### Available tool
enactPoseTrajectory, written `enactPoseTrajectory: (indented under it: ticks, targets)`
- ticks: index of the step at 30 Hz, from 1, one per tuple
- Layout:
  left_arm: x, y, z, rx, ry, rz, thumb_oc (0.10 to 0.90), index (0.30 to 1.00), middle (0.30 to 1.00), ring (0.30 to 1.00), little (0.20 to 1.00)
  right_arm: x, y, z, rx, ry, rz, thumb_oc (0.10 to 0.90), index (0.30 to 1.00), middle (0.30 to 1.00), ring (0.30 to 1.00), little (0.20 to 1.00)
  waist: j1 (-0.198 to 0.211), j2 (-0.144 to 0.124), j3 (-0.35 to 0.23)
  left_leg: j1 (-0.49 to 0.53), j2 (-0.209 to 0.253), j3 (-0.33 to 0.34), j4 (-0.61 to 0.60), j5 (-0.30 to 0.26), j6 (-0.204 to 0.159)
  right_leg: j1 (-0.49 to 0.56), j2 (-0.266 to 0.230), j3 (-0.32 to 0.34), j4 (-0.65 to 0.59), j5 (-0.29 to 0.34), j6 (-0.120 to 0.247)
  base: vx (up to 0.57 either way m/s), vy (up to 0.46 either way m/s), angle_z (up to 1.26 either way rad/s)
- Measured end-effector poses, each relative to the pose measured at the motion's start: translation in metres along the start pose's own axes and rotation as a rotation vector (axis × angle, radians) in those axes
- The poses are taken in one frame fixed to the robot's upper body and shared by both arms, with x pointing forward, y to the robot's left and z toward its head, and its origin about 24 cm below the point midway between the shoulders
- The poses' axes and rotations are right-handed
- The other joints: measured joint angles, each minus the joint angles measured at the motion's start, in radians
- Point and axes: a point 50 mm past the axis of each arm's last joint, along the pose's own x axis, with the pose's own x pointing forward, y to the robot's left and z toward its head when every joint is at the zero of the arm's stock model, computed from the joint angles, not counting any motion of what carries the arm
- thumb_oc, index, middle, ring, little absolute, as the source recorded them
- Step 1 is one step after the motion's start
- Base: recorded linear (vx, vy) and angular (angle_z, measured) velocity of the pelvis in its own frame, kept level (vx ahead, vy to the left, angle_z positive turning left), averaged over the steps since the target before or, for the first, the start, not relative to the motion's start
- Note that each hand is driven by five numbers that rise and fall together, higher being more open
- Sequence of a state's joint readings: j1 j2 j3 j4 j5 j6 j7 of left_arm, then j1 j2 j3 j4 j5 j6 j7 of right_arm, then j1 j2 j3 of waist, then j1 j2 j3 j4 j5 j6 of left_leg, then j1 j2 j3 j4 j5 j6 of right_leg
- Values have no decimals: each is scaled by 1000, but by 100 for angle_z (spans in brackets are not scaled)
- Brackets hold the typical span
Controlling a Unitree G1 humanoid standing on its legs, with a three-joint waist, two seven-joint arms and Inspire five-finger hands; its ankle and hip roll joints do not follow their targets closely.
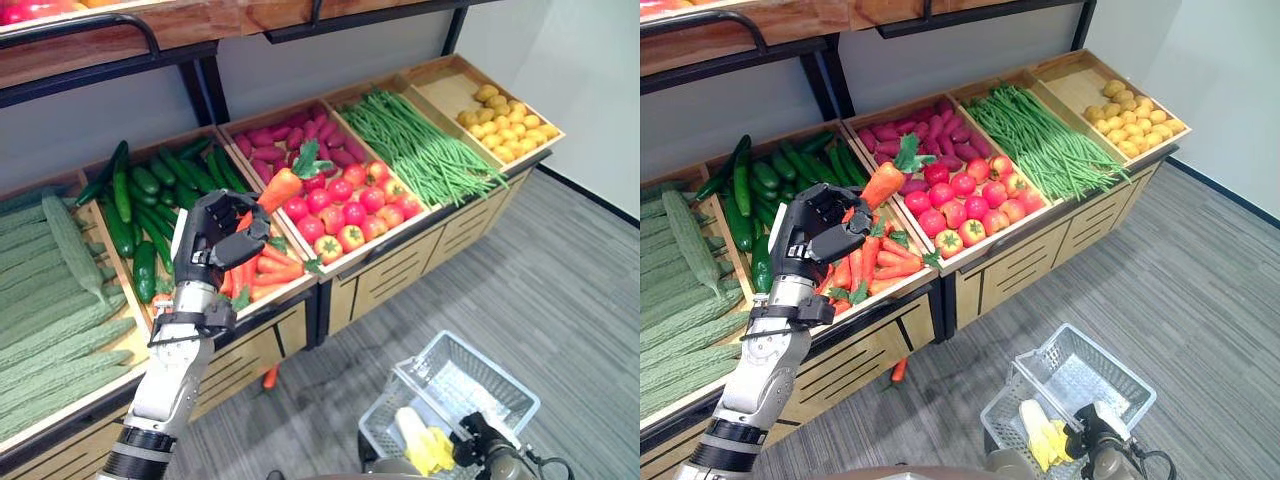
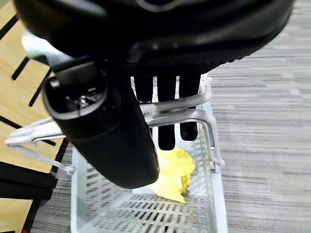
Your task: Get the vegetables into the basket
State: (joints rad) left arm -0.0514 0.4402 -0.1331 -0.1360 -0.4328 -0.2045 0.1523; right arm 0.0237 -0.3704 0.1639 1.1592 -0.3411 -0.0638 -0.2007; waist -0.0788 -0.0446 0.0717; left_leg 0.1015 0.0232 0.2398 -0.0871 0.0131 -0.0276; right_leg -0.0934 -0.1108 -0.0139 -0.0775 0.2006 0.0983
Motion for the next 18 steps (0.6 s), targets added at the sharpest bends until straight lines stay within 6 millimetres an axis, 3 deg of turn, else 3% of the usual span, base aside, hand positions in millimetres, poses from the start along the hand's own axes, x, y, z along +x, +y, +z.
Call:
enactPoseTrajectory:
  ticks: [2,4,5,6,7,9,10,12,13,15,16,17,18]
  targets:
    - [0,0,2,13,-5,-17,400,300,300,300,300,1,-4,2,15,-6,-15,400,300,300,300,300,-13,-15,8,-5,-30,24,0,-4,19,-32,-20,35,16,14,22,-185,94,-46]
    - [2,1,6,28,-21,-33,400,300,300,300,300,3,-6,7,27,-20,-21,400,300,300,300,300,-24,-40,19,-19,-55,85,1,-8,46,-69,-44,81,-3,69,79,-155,101,-76]
    - [4,1,9,39,-33,-49,400,300,300,300,300,4,-7,14,34,-42,-22,400,300,300,300,300,-25,-41,23,-24,-61,115,0,0,55,-82,-62,72,-12,78,97,-159,97,-74]
    - [6,1,11,50,-39,-68,400,300,300,300,300,4,-2,13,40,-31,-9,400,300,300,300,300,-27,-52,31,-34,-62,145,-5,4,76,-102,-78,-37,15,19,77,-184,81,-76]
    - [5,-1,11,47,-40,-83,400,300,300,300,300,3,-1,10,40,-15,-5,400,300,300,300,300,-12,-44,42,-40,-44,179,-4,6,81,-135,-86,-128,108,-2,70,-192,74,-79]
    - [5,-1,10,49,-37,-89,400,300,300,300,300,3,0,7,40,1,-3,400,300,300,300,300,4,-30,60,-48,-18,209,14,6,82,-146,-112,-221,244,-53,63,-166,58,-67]
    - [4,-1,9,49,-31,-88,400,300,300,300,300,2,-1,0,51,30,-8,400,300,300,300,300,22,-19,71,-52,12,232,32,1,78,-119,-151,-306,377,-145,51,-55,40,-59]
    - [5,3,12,66,-37,-83,400,300,300,300,300,1,0,-4,47,40,-6,400,300,300,300,300,33,-33,78,-45,2,240,45,-8,55,-36,-159,-298,306,-156,50,-31,-18,-44]
    - [5,6,13,77,-40,-79,400,300,300,300,300,1,-3,-3,36,40,-8,400,300,300,300,300,34,-29,92,-42,0,236,54,-17,41,-18,-152,-324,274,-152,41,-56,-107,-40]
    - [7,11,19,88,-62,-70,400,300,300,300,300,5,-9,4,28,20,-19,400,300,300,300,300,41,9,102,-47,43,268,57,3,31,13,-123,-332,179,-137,13,7,-168,-58]
    - [7,11,20,86,-69,-69,400,300,300,300,300,4,-6,4,28,22,-5,400,300,300,300,300,52,13,102,-40,58,287,58,8,23,7,-133,-359,229,-170,-5,50,-227,-69]
    - [6,14,22,90,-76,-64,400,300,300,300,300,2,-3,-3,27,47,0,400,300,300,300,300,68,5,95,-26,68,304,67,1,-11,11,-138,-376,249,-202,2,48,-235,-57]
    - [4,16,22,92,-75,-57,400,300,300,300,300,1,-3,-5,18,47,-1,400,300,300,300,300,64,16,88,-25,83,308,63,-3,-32,8,-122,-374,247,-206,-4,26,-212,-45]
